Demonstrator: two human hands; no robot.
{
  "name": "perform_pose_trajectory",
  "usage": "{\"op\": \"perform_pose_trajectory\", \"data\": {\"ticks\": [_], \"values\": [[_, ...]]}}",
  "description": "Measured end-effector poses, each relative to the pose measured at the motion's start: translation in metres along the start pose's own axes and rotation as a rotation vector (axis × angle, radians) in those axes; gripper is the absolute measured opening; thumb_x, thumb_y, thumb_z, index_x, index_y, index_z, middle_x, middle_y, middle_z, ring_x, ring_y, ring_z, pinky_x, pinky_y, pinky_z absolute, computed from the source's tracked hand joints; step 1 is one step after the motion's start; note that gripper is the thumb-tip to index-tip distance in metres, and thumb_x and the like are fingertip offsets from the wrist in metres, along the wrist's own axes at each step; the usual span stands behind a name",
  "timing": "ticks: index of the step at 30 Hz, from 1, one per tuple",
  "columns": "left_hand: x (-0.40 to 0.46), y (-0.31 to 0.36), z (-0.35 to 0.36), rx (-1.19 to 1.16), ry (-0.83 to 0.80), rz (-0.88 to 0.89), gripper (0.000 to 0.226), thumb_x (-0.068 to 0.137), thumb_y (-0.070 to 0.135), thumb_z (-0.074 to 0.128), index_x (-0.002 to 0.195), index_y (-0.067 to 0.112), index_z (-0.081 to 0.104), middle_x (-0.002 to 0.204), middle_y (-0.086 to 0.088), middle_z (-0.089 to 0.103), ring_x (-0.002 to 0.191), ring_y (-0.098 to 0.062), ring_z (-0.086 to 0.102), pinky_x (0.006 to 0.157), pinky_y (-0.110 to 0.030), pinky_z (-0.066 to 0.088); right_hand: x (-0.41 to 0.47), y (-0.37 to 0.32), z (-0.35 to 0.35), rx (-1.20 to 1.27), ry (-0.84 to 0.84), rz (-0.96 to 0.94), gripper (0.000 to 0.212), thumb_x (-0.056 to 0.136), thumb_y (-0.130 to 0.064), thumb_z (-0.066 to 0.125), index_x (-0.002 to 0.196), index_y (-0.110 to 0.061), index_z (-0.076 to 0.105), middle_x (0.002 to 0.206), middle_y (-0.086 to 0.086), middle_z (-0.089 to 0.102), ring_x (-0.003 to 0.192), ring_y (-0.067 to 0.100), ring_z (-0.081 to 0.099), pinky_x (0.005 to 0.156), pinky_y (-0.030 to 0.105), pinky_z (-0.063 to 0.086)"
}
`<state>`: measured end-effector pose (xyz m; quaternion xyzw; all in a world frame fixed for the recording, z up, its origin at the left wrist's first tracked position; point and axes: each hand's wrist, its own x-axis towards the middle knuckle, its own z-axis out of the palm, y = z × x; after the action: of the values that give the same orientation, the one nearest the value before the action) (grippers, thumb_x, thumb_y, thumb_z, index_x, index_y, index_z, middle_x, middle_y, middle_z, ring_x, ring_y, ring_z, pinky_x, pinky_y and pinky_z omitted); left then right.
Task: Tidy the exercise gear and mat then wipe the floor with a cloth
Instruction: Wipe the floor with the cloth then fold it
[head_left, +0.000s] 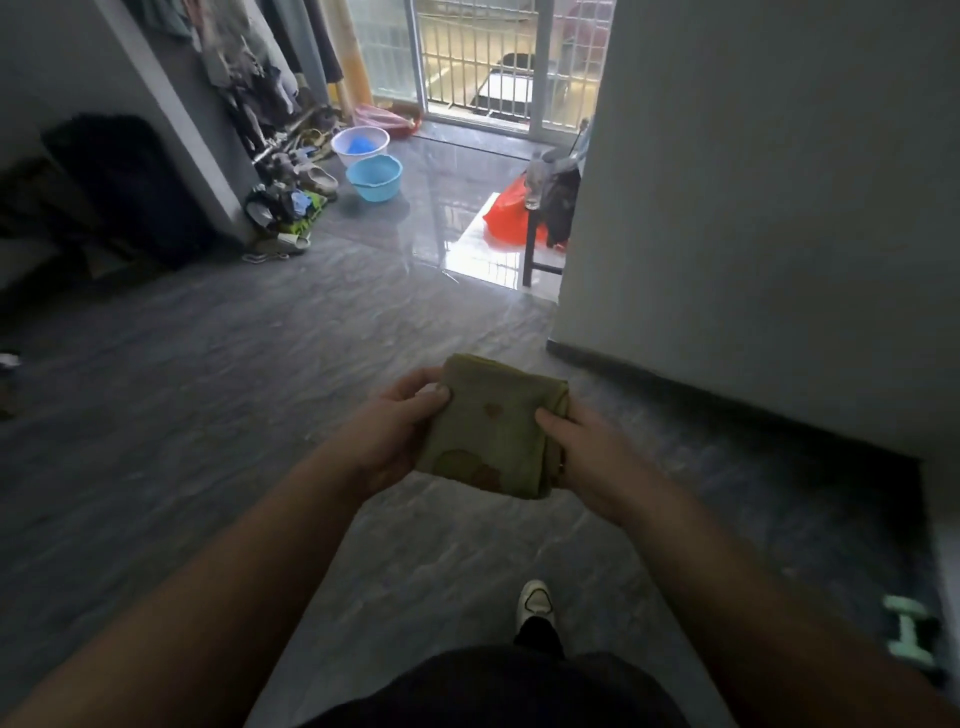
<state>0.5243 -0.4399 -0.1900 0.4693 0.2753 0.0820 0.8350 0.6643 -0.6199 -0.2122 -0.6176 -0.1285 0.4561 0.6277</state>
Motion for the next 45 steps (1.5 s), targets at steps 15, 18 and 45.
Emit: {"op": "perform_pose_trajectory", "data": {"ticks": [15,18,45], "values": [[0.141,0.077,-0.084,0.333,0.251,0.106,0.043,0.099,0.020,0.058,0.138,0.034,0.047,0.147,0.001,0.047,0.124,-0.010,0.053,0.101,-0.035,0.048,0.209,-0.091,0.071,-0.258,-0.067,-0.139,0.029,0.105,-0.025,0.046,0.132,-0.034,0.046,0.113,-0.016,0.056,0.101,0.001,0.057,0.072,0.013,0.051],[0.163,0.101,-0.120,0.255,0.175,0.125,0.044,0.100,0.028,0.057,0.141,0.037,0.046,0.149,0.005,0.048,0.129,-0.008,0.053,0.105,-0.038,0.048,0.253,-0.097,0.120,-0.403,-0.075,-0.215,0.026,0.103,-0.029,0.048,0.128,-0.038,0.044,0.114,-0.010,0.057,0.101,0.007,0.059,0.087,0.035,0.056],[0.499,0.378,-0.416,-0.056,0.275,-0.005,0.037,0.105,0.028,0.038,0.128,0.012,0.062,0.117,-0.016,0.071,0.101,-0.029,0.071,0.077,-0.042,0.059,0.708,-0.211,0.368,-0.474,-0.040,-0.211,0.047,0.084,-0.008,0.074,0.121,-0.015,0.047,0.100,0.002,0.061,0.077,-0.006,0.064,0.061,0.015,0.053]]}}
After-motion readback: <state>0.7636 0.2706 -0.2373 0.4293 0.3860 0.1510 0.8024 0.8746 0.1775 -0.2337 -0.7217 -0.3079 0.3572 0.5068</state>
